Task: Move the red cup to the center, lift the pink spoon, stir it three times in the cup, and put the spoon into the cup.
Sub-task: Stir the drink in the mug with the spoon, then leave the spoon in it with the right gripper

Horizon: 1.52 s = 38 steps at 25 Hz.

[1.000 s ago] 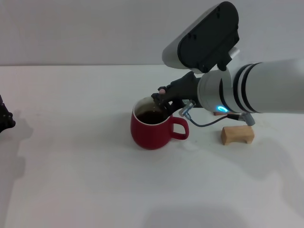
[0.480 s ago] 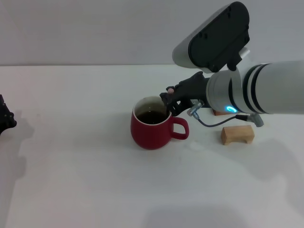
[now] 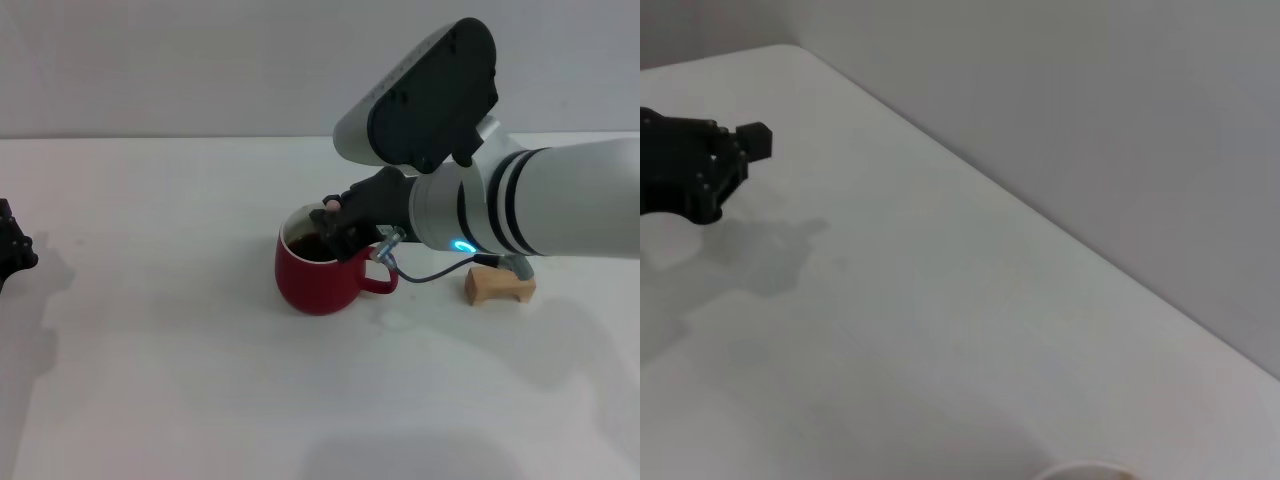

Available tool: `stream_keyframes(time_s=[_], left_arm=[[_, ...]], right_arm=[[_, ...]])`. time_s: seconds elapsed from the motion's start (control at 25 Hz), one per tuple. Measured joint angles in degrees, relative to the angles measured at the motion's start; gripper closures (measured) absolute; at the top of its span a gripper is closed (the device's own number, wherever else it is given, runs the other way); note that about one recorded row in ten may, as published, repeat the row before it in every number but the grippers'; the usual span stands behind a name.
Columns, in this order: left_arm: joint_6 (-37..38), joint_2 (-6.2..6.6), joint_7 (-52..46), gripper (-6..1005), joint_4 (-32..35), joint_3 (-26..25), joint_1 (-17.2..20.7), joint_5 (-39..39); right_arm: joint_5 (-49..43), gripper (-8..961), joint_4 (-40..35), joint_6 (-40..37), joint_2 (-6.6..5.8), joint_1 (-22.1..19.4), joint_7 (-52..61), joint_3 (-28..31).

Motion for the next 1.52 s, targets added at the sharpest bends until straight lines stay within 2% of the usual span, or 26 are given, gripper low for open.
stream_keyframes(time_s=[0.44, 0.8, 1.2, 1.52], left_arm=[[0.0, 0.00, 0.0, 1001, 0.0, 0.0, -0.2, 0.2], [-0.3, -0.09, 0.0, 1001, 0.0, 0.1, -0.3, 0.1], [-0.5, -0.09, 0.0, 1001, 0.0, 0.3, -0.3, 0.2], [-0.5, -0.16, -0.1, 1001, 0.0, 0.3, -0.3, 0.2]], right_arm=[[-0.1, 819, -4.6, -3.0, -0.18, 2.7, -0.2, 1.5], [-0.4, 819, -4.2, -2.5, -0.36, 1.4, -0.8, 3.5], [0.3, 819, -2.7, -2.0, -0.04, 0.7, -0.7, 0.0], [2.2, 818, -4.2, -3.6, 0.05, 2.5, -0.8, -0.8]])
